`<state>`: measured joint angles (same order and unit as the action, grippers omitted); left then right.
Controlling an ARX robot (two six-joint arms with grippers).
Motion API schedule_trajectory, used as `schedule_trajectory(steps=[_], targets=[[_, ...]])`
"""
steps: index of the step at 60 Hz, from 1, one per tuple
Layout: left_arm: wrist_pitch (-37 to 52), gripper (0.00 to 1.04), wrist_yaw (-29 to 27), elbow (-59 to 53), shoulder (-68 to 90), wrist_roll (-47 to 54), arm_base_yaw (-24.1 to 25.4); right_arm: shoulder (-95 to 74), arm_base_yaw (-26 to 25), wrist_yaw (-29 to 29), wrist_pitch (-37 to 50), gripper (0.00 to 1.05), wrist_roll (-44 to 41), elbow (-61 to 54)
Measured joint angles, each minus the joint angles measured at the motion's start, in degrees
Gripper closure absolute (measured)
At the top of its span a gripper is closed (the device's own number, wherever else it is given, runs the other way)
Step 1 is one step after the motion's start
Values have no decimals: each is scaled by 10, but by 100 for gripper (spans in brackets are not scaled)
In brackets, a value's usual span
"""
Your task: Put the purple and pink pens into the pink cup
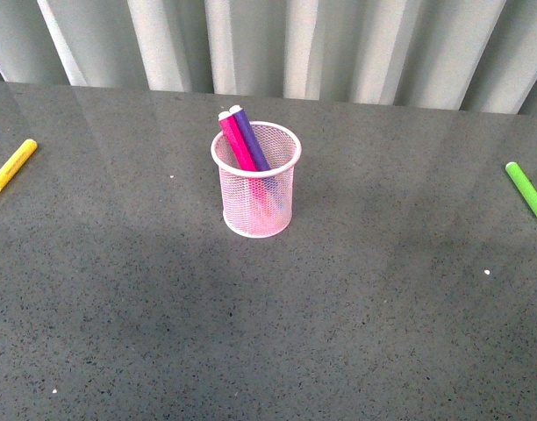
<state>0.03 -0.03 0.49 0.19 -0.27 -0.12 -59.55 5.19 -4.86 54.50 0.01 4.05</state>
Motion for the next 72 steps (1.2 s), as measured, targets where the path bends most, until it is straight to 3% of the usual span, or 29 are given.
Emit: schedule_trajectory(steps=[6, 14, 53, 72], targets=[[0, 7, 0, 0, 0, 0, 0, 48, -27, 42, -37, 101, 0, -11], [0, 7, 0, 0, 0, 0, 0, 111, -50, 46, -86, 101, 0, -23], [0, 7, 0, 0, 0, 0, 0, 381, -50, 49, -330, 101, 0, -28], [0, 7, 0, 0, 0, 0, 0, 459, -50, 49, -407, 101, 0, -28]])
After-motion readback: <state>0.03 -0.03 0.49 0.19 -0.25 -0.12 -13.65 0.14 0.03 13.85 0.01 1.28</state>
